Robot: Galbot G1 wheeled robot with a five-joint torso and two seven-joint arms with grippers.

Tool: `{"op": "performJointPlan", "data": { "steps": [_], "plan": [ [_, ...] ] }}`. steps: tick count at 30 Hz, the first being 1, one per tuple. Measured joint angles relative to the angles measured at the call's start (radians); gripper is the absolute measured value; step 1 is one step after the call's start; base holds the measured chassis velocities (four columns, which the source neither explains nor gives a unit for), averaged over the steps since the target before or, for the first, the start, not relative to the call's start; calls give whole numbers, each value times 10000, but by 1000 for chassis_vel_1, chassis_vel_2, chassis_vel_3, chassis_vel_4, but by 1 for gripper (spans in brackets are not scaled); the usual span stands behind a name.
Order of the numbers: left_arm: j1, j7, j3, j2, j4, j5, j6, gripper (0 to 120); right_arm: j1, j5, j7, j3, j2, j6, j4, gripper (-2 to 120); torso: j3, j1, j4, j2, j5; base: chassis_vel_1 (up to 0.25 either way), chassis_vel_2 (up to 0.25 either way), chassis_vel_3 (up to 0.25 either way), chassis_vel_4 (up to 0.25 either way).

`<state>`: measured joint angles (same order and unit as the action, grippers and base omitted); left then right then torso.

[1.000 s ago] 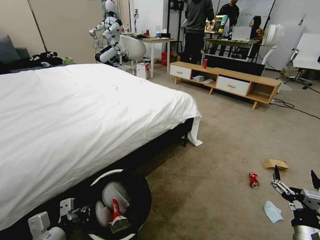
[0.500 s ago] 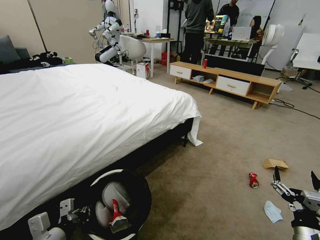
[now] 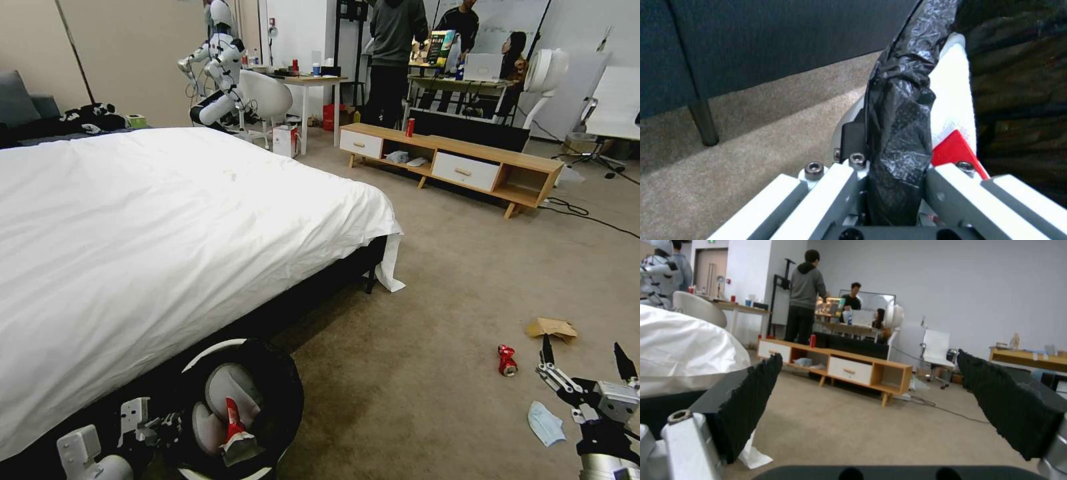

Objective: Pick up the trash bin, then pick up the garbage from the floor and place it into the trash bin.

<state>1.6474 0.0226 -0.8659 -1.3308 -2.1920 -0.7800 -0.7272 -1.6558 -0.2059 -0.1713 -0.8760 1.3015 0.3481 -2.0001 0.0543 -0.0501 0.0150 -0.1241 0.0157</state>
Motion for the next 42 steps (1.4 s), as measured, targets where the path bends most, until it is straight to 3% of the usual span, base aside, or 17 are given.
{"op": "performJointPlan", "data": {
  "steps": [16, 42],
  "plan": [
    [65, -54, -37, -1, -16, 25, 4, 1, -70, 0, 1, -28, -3, 28, -28, 100, 0, 0, 0, 0, -1, -24, -22, -20, -23],
    [93, -83, -34, 46, -61, 24, -5, 1, -178, 22, -5, -134, -50, 54, -126, 100, 0, 0, 0, 0, 0, -120, -114, -112, -114]
  ]
}}
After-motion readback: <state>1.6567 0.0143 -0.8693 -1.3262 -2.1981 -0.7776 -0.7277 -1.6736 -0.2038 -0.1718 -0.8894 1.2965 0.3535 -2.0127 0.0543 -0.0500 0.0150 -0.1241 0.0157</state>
